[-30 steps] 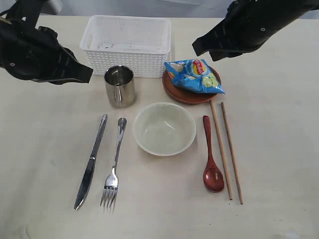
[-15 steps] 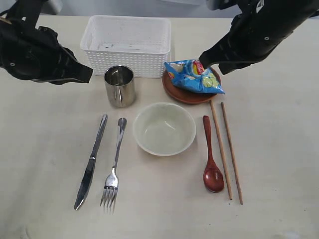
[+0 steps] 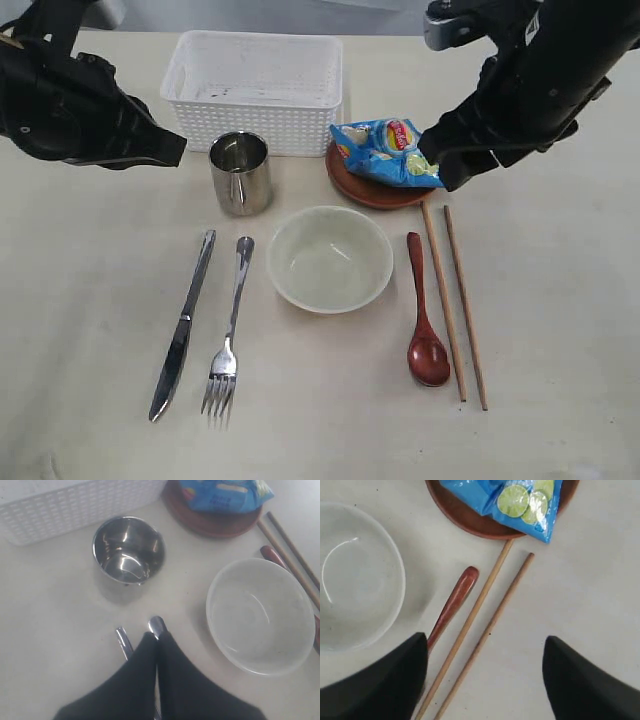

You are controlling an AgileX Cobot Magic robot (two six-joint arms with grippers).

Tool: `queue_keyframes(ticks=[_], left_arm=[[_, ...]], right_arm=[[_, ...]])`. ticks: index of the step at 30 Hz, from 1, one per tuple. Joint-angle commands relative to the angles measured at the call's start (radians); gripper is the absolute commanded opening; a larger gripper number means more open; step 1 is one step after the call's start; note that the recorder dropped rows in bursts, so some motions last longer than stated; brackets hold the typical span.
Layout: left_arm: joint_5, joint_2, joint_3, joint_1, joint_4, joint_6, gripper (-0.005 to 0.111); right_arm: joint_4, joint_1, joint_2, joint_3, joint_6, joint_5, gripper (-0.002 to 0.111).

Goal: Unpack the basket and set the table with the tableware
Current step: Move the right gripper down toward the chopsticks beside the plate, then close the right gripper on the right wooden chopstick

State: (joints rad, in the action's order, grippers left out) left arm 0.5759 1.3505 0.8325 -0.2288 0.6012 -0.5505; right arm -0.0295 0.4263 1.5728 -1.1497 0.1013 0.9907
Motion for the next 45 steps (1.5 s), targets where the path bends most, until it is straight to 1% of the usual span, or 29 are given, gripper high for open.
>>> queue_keyframes(ticks=[1,6,11,15,17,20,22,27,32,35,45], left_arm=[[-0.01,-0.008,-0.003,-0.005,0.004,0.006,0.0],[-0.01,-0.008,-0.003,-0.005,0.004,0.006,0.0],[-0.01,-0.008,-0.003,-0.005,0.004,0.006,0.0],[-0.01,-0.008,-0.003,-0.005,0.004,0.006,0.0],[-0.01,-0.008,-0.003,-0.005,0.004,0.006,0.0],[-0.01,-0.008,-0.003,-0.005,0.004,0.006,0.0],[-0.01,-0.008,-0.003,-0.005,0.004,0.006,0.0],[-0.01,-0.008,-0.003,-0.005,0.004,0.006,0.0],[-0.01,-0.008,-0.003,-0.005,0.004,0.006,0.0],[-0.01,-0.008,-0.003,-0.005,0.004,0.006,0.0],[-0.01,-0.008,-0.003,-0.005,0.004,0.006,0.0]], right_arm=[[0.011,-0.005,-0.001,0.0,-0.068,-0.004,0.064],[0.048,-0.005,-0.001,0.037,-0.166,-0.04,0.064],[0.088,-0.005,-0.001,0.167,-0.266,-0.203,0.064],[0.137,-0.005,-0.001,0.247,-0.354,-0.282,0.063],[0.175,-0.005,-0.001,0.283,-0.398,-0.299,0.058],[0.211,-0.005,-0.001,0.327,-0.423,-0.358,0.047],[0.207,-0.005,0.002,0.346,-0.428,-0.404,0.045],[0.187,-0.005,0.065,0.349,-0.428,-0.416,0.045],[0.167,-0.005,0.185,0.349,-0.428,-0.445,0.045],[0.16,-0.005,0.194,0.349,-0.428,-0.469,0.045],[0.141,-0.005,0.182,0.329,-0.428,-0.459,0.045]])
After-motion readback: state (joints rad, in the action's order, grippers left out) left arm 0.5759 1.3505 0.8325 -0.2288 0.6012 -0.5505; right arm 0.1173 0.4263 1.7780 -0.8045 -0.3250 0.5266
